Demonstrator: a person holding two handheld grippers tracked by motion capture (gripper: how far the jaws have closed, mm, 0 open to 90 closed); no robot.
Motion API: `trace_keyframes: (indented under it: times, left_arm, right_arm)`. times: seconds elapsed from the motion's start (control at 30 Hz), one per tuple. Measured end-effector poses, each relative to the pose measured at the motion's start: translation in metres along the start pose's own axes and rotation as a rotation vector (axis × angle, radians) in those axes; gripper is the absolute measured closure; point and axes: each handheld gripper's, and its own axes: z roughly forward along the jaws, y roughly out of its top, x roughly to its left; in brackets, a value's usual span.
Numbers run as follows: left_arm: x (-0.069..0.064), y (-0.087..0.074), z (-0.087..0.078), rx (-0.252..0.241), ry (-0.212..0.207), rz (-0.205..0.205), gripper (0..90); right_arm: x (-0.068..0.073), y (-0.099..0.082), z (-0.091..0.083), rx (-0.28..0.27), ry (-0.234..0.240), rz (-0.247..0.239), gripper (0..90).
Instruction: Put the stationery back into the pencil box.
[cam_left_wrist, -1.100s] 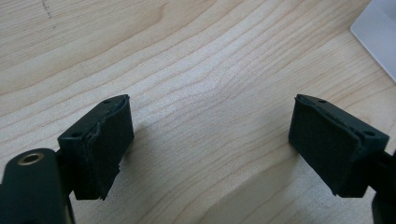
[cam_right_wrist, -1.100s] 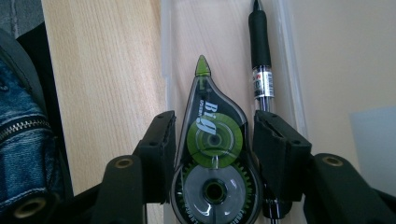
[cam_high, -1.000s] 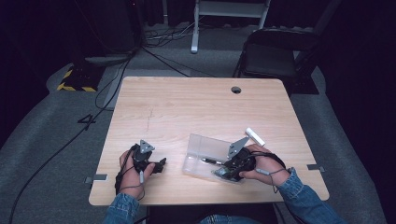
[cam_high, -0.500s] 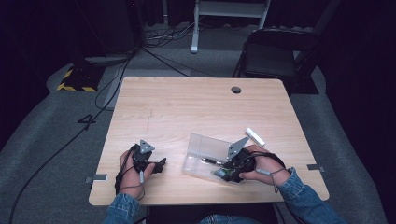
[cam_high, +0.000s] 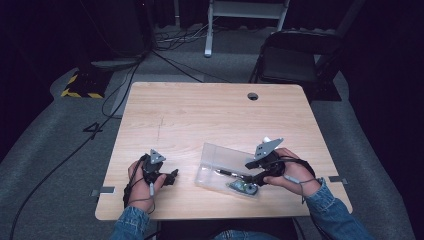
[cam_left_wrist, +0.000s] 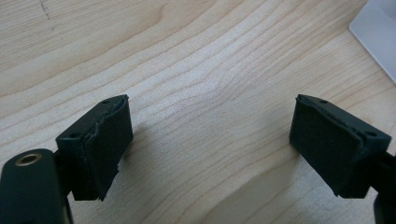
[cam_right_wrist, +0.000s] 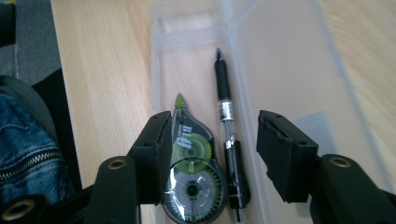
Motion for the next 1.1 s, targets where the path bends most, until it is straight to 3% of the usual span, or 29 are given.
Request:
trace_keyframes:
  times: [0.4, 0.87, 1.1]
  left_arm:
    - [0.000, 0.000, 0.000, 0.000, -0.001, 0.001, 13.5]
    - [0.000, 0.000, 0.000, 0.000, 0.000, 0.001, 13.5]
    - [0.000, 0.000, 0.000, 0.000, -0.001, 0.001, 13.5]
  right_arm:
    - [-0.012, -0.003, -0.028, -0.079, -0.082, 0.075, 43.8]
    - [-0.031, -0.015, -0.051, -0.102, -0.180, 0.165, 44.3]
    - [-0.051, -0.028, -0.058, -0.090, -0.276, 0.234, 47.1]
